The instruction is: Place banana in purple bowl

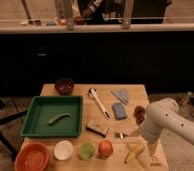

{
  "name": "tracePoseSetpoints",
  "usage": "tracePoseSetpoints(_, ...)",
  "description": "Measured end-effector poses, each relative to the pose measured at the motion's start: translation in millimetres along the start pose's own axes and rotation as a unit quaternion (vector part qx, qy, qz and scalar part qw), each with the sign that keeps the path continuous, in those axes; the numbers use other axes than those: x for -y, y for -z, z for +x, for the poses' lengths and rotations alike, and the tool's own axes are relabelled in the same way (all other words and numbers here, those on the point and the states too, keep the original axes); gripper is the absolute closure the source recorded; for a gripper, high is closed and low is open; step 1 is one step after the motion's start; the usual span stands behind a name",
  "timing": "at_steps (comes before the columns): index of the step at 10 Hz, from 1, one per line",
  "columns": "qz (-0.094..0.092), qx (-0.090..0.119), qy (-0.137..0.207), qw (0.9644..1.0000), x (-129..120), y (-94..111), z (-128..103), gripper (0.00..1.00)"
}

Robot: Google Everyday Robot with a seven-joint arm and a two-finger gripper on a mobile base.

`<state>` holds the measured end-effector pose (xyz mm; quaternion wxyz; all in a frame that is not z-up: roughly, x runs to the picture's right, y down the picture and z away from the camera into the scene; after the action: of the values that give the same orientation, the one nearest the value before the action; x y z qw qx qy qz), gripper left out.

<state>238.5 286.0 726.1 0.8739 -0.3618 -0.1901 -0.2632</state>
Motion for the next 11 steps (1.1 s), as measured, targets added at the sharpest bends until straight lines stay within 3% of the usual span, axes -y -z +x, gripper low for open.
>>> tracePoseSetpoints(3,0.052,0.024,0.004,0.9983,-7,-14,0,0.2)
tracePoseSetpoints(5,0.072,0.039,0.015,0.9965,-6,-21,-1,0.2)
tracePoseSetpoints(7,0.079,0.052,0.02,0.9953,-5,-30,-1,0.2)
tracePoseSetpoints(11,0.075,0.069,0.024,0.9945,-5,-43,3,0.2)
